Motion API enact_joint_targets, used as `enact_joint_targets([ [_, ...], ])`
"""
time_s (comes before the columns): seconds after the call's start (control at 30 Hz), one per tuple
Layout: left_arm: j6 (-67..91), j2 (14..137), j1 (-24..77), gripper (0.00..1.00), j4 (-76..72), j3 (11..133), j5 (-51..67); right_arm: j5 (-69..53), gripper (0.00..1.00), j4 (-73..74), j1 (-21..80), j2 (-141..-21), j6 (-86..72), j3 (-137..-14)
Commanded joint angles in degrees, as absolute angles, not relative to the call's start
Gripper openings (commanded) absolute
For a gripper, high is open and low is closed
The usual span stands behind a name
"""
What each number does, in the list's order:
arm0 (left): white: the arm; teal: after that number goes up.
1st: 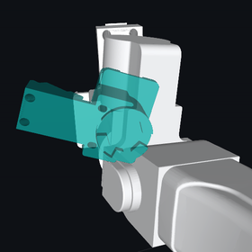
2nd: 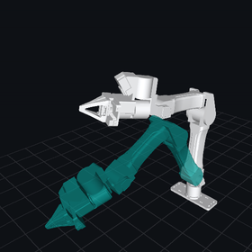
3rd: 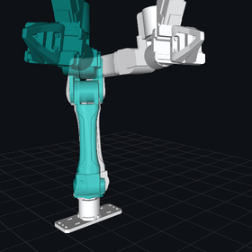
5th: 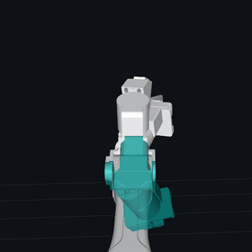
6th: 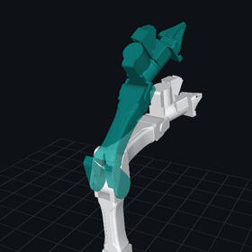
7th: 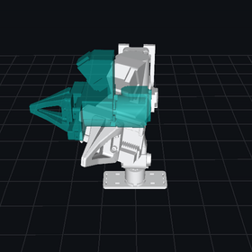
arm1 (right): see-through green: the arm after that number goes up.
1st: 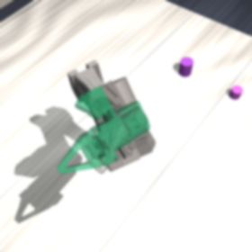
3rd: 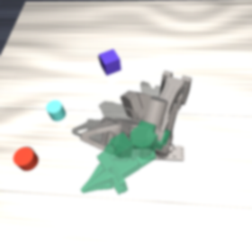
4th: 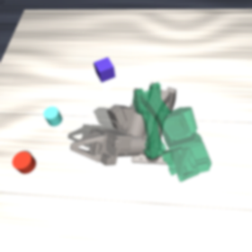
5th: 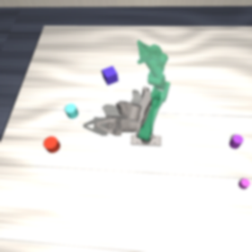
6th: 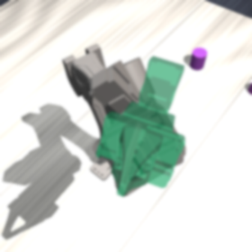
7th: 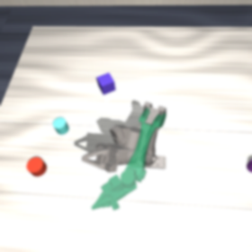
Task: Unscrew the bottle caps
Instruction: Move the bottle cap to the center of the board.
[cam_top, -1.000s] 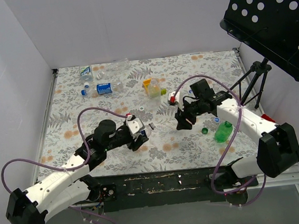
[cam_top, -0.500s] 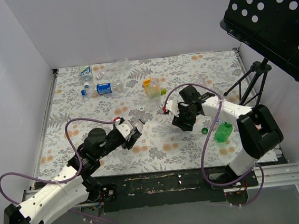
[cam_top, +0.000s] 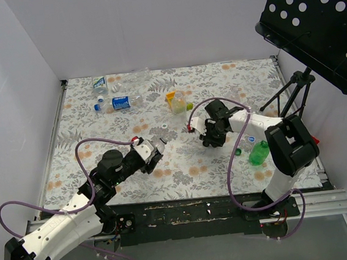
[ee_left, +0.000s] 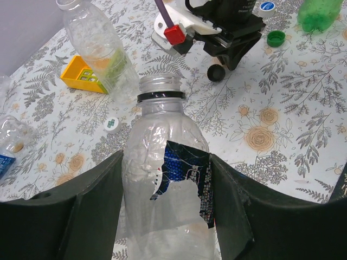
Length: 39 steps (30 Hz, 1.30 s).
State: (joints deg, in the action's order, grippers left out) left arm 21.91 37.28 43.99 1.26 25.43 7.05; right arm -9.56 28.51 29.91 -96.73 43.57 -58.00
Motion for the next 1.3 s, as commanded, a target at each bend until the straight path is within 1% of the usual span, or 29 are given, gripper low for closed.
enact_joint_targets([
  [0.0,21.4,36.7,43.9,0.00,0.4,25.0,6.4,-10.6,0.26,28.5,30.1,-98.4,43.5,-60.6],
  [0.07,21.3,36.7,43.9,0.00,0.4,25.0,6.3,-11.0,0.23,28.8,30.1,-98.8,43.4,-61.0],
  [0.2,21.2,36.5,43.9,0.00,0.4,25.0,6.2,-12.9,0.22,29.9,30.1,-98.7,43.3,-62.3],
  [0.3,21.1,36.1,43.9,0.00,0.4,24.8,6.1,-17.6,0.27,31.5,30.1,-97.2,43.9,-63.1],
  [0.43,20.9,36.2,43.9,0.00,-1.4,24.7,6.1,-21.1,0.38,31.6,30.1,-96.1,43.8,-64.5],
  [0.73,20.9,36.0,44.0,0.00,-1.6,24.6,5.4,-18.7,0.44,25.8,30.6,-100.5,38.8,-67.7],
  [0.9,20.7,36.6,43.9,0.00,-1.5,24.6,5.4,-19.6,0.43,27.2,31.8,-103.0,40.0,-70.2],
  [1.27,20.4,36.5,43.9,0.00,-1.7,24.5,5.4,-16.4,0.37,27.9,33.6,-106.9,39.9,-71.8],
])
